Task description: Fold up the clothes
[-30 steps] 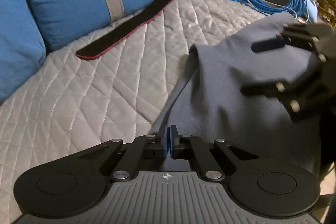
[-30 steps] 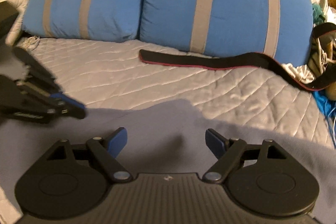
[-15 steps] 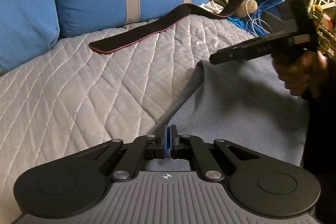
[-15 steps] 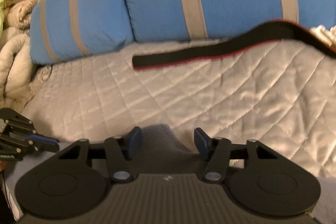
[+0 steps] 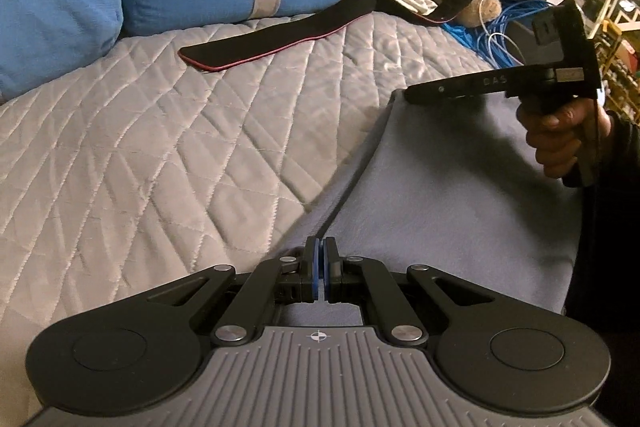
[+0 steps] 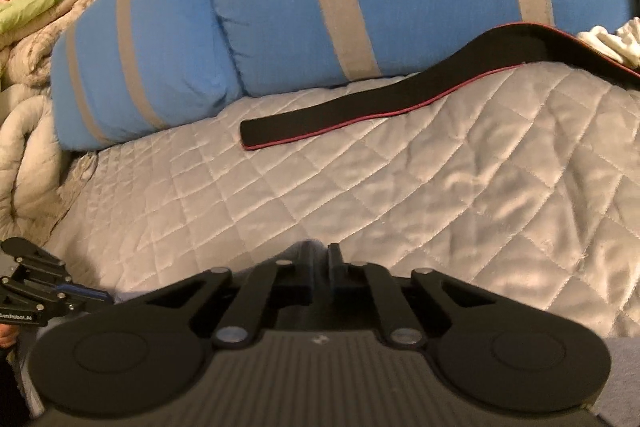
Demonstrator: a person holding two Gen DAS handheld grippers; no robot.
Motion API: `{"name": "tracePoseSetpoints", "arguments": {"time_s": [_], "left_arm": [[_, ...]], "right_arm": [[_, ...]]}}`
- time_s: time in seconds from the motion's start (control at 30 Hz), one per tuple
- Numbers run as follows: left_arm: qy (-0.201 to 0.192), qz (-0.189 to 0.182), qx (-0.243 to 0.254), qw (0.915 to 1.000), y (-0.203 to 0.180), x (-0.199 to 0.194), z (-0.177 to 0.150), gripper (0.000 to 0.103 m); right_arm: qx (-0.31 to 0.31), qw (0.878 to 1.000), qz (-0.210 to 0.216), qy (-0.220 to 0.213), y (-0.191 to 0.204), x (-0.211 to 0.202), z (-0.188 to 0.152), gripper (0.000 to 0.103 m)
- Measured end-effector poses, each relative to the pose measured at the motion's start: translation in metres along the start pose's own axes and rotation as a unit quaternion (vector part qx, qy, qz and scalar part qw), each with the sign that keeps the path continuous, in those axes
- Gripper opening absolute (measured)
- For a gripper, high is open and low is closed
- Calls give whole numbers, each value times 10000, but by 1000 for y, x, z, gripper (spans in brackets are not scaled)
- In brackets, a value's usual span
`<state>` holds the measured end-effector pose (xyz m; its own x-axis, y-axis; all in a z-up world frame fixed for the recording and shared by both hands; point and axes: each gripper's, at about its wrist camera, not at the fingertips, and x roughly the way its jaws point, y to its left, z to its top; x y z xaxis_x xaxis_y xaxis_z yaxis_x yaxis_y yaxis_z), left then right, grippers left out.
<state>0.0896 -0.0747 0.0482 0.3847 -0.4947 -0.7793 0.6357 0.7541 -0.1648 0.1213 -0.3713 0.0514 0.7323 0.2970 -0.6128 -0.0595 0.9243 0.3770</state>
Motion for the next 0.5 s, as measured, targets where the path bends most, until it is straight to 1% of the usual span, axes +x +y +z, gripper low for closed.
{"name": "tracePoseSetpoints", "arguments": {"time_s": [0.03,0.07,0.1,0.13,0.23,0.3,0.37,0.4,0.43,0.47,0.5], "left_arm": [[17,115,-19,9999,2,0,0,0],[61,376,-32,9993,4,1,0,0],[71,558,-46,9984,7,2,0,0],[50,625,-130,9979,12,1,-1,0],[-96,599,-545,9967,26,-5,1,1],[-139,559,-563,9968,29,-8,3,2],[-169,455,-543,9973,29,-11,4,6],[-165,432,-551,9974,29,-12,4,9],[-161,426,-547,9975,28,-13,4,21],[-166,450,-531,9974,26,-14,4,31],[-166,480,-516,9974,24,-15,3,33]], "right_arm": [[90,10000,-9,-6,-4,0,1,2],[179,9998,-17,-12,-8,-1,2,2],[231,9997,4,4,-10,-1,2,2],[202,9998,-4,0,-9,0,1,2],[83,9999,48,-100,-5,-2,2,2],[17,10000,2,-83,-3,-1,2,2],[-126,9999,-54,-89,0,0,2,3],[-163,9998,-74,-82,1,1,1,3],[-184,9998,-91,-75,1,1,1,3],[-205,9997,-107,-72,1,2,0,3],[-223,9996,-143,-75,1,2,0,3]]}}
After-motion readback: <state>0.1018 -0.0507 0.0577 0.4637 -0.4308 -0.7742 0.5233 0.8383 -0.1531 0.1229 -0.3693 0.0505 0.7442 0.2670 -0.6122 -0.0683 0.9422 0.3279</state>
